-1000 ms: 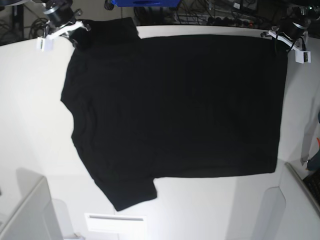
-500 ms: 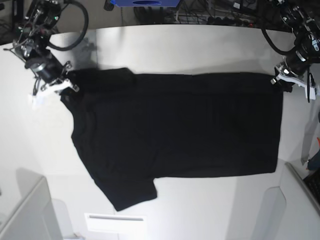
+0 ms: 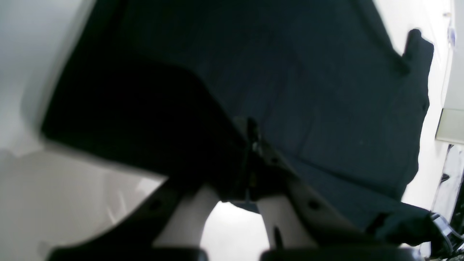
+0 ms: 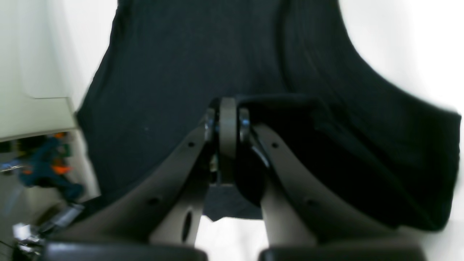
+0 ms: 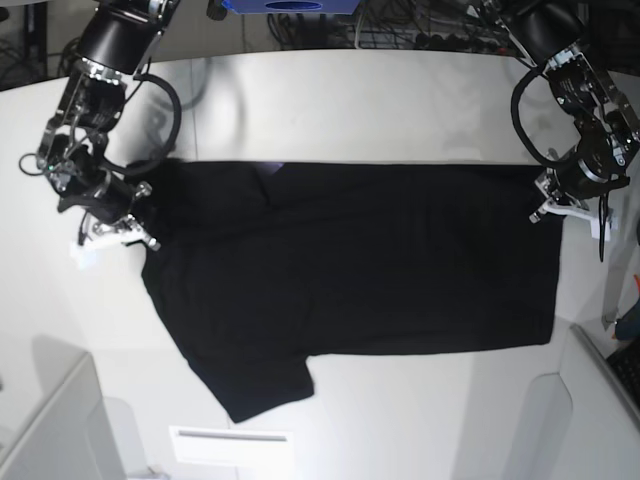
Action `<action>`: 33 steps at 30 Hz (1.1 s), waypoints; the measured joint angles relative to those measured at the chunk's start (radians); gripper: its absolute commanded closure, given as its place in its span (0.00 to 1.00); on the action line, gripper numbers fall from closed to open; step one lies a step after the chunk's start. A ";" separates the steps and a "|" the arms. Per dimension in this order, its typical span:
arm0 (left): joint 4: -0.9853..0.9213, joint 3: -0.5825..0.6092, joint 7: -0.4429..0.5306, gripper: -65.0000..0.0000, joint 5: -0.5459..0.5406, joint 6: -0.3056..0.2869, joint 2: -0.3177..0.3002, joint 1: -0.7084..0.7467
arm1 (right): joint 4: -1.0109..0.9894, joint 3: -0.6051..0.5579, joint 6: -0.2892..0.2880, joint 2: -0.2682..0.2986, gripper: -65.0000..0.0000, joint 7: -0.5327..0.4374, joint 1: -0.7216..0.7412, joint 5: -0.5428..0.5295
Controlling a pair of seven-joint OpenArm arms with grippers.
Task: Fold the T-shirt properly
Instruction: 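Drag the shirt by its shoulders with both grippers to straighten it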
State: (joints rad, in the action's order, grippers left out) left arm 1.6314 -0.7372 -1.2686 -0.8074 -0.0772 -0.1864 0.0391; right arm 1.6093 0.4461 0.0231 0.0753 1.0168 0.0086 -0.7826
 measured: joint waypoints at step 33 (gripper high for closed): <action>0.032 -0.153 0.083 0.00 0.098 -0.042 0.005 -0.001 | 0.317 0.040 -0.006 -0.076 0.47 -0.094 -0.164 -0.004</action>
State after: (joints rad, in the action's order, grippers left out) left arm 1.6634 -0.8906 -1.1854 -0.7090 -0.1196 -0.1810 0.0383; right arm 1.9266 0.4858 0.0170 -0.0010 0.9230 -0.1555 -0.7868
